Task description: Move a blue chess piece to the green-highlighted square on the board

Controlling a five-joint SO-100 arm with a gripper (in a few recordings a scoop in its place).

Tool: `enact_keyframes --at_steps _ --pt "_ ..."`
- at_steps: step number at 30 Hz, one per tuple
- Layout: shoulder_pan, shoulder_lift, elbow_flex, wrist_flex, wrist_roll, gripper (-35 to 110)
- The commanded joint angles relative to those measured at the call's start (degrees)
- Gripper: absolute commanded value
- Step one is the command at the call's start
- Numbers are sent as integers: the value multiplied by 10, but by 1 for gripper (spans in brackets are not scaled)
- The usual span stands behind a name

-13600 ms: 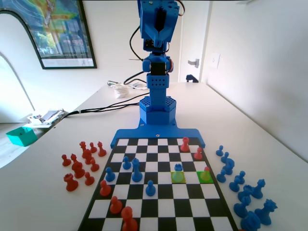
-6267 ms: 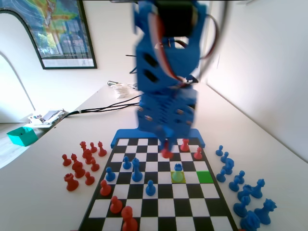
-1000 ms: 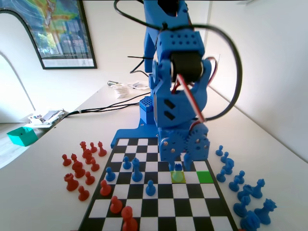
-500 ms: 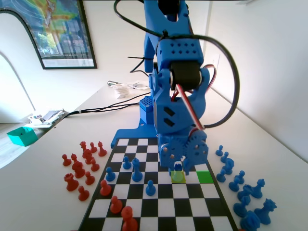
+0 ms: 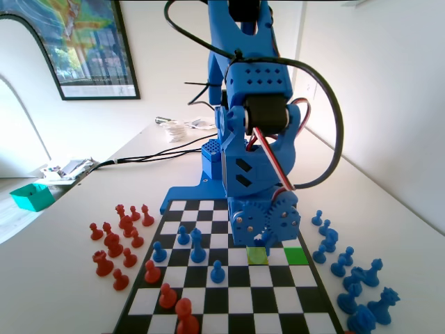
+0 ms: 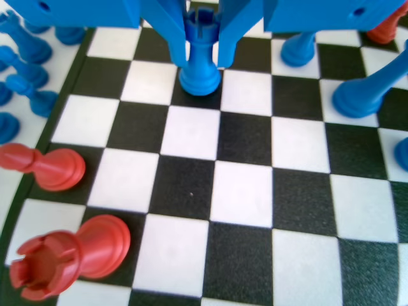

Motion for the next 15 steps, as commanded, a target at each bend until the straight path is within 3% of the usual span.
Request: enact_keyframes --at_steps 1,5,15 --pt "-2 16 -3 2 -4 1" --pt "-4 19 -13 15 2 1" --pt "-34 55 -115 179 44 1"
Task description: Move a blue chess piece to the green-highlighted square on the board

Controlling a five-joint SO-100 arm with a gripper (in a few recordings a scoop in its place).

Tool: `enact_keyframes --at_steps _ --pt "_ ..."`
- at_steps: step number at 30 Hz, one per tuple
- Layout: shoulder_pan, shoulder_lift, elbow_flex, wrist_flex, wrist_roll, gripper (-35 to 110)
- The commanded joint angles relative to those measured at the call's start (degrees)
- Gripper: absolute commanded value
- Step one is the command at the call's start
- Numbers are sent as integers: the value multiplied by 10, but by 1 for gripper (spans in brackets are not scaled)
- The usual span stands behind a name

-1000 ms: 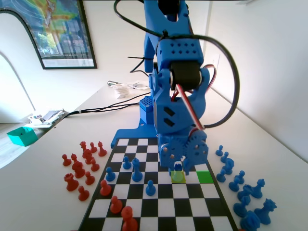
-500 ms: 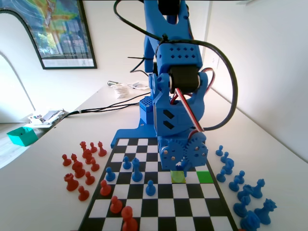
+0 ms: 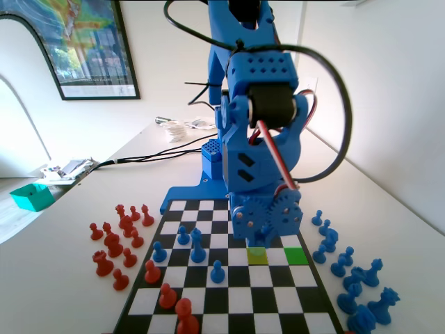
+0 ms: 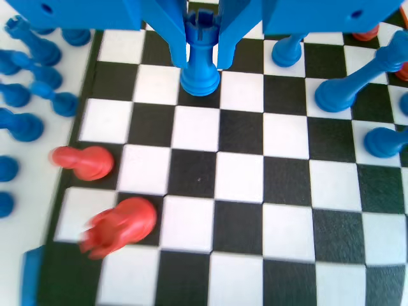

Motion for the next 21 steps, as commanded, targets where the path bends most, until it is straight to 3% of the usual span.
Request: enact_keyframes --at_steps 1,12,21 --pt "-32 55 -47 39 20 1" --pt "-127 42 -65 28 106 1" --pt "-133 10 -76 0 121 1"
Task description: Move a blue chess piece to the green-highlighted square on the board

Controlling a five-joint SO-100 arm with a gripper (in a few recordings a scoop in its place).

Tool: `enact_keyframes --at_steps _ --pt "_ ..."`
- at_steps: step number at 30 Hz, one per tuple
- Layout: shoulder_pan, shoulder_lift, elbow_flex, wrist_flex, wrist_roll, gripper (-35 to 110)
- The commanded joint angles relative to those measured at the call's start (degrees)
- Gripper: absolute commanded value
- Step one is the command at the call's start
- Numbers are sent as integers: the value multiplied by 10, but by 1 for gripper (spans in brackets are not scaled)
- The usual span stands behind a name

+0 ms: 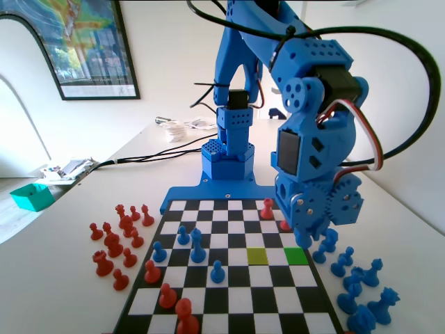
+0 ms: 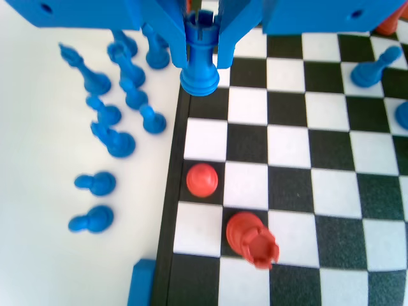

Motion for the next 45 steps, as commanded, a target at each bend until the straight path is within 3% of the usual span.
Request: enact_keyframes --at_steps 1,21,36,45 --pt "-9 8 -27 -9 -3 1" --pt "16 -30 -15 -56 -33 1" --pt "18 -25 -21 -52 -33 23" --pt "23 31 -25 -27 -28 22"
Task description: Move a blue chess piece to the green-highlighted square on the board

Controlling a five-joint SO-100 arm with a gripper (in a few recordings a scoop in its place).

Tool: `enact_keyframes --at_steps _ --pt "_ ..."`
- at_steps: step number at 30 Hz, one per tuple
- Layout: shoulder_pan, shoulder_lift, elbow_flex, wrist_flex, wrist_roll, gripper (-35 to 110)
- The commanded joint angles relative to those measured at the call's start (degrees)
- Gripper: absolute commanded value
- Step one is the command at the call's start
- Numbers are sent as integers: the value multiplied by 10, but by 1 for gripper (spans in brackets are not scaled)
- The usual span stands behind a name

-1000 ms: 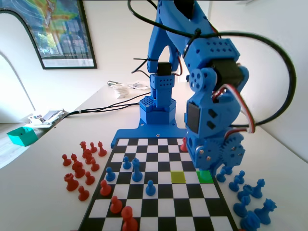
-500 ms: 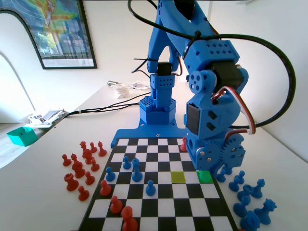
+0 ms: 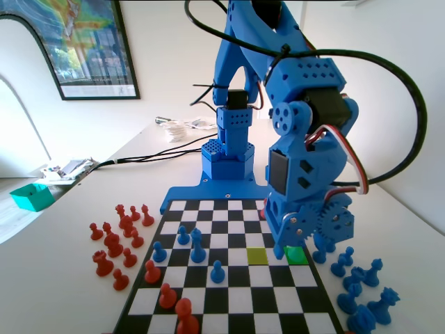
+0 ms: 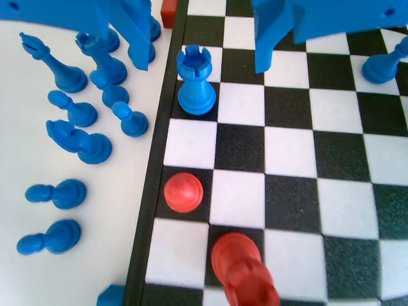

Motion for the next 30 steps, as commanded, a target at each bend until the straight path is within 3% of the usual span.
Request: enact_keyframes --at_steps 1,7,10,16,30 --pt "3 92 -22 29 -4 22" --pt "9 173 -54 96 8 20" --pt "14 236 -49 100 -3 12" --pt "18 363 -68 212 -40 1" --pt "79 606 -85 410 -163 1"
